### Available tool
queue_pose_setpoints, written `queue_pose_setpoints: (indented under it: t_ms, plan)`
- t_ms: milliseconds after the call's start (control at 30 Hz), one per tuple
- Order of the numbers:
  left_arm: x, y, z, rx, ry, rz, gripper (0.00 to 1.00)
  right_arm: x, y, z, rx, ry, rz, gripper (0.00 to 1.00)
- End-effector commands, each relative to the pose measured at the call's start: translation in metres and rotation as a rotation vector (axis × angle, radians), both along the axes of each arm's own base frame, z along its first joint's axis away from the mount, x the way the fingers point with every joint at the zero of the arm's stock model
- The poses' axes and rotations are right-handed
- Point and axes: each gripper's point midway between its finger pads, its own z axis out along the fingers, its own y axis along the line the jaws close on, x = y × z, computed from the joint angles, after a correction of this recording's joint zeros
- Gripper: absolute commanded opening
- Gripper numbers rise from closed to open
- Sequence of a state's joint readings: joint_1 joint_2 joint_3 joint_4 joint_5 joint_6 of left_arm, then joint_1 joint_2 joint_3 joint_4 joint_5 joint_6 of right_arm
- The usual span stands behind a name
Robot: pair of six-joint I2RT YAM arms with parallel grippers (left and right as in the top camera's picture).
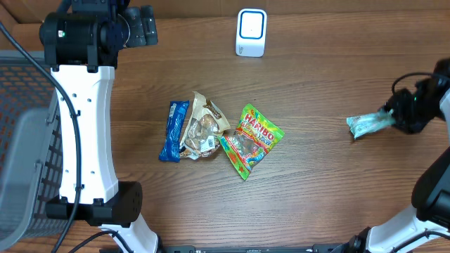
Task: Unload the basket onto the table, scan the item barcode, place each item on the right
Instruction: 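Carry the mint-green packet right and release it at the table's right edge, then reach the right gripper to the Haribo bag and grasp it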
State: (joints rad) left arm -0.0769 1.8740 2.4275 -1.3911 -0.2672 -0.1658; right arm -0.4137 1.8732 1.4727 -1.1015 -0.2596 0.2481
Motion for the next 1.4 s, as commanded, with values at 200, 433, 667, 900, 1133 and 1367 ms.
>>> queue_pose_setpoints:
  t_ms: [200,433,667,900,1133,1367]
  plan:
    - [0.001,0.001,0.000,0.005,-0.003,0.011,1.00,0.038,0.058,0.067,-0.059,-0.137,0.257,0.81]
    - [0.001,0.001,0.000,0.005,-0.003,0.011,1.00,0.041,0.127,0.076,0.094,-0.177,0.390,0.79]
    - [0.001,0.001,0.000,0.005,-0.003,0.011,1.00,0.029,0.210,0.078,0.185,-0.113,0.417,0.80]
    - [0.001,0.001,0.000,0.005,-0.003,0.011,1.00,0.008,0.265,0.059,0.072,-0.035,0.421,0.83]
    - [0.001,0.001,0.000,0.005,-0.003,0.011,1.00,-0.024,0.323,0.021,0.002,-0.012,0.498,0.84]
    - [0.001,0.001,0.000,0.005,-0.003,0.011,1.00,-0.054,0.366,-0.022,0.041,0.016,0.395,0.83]
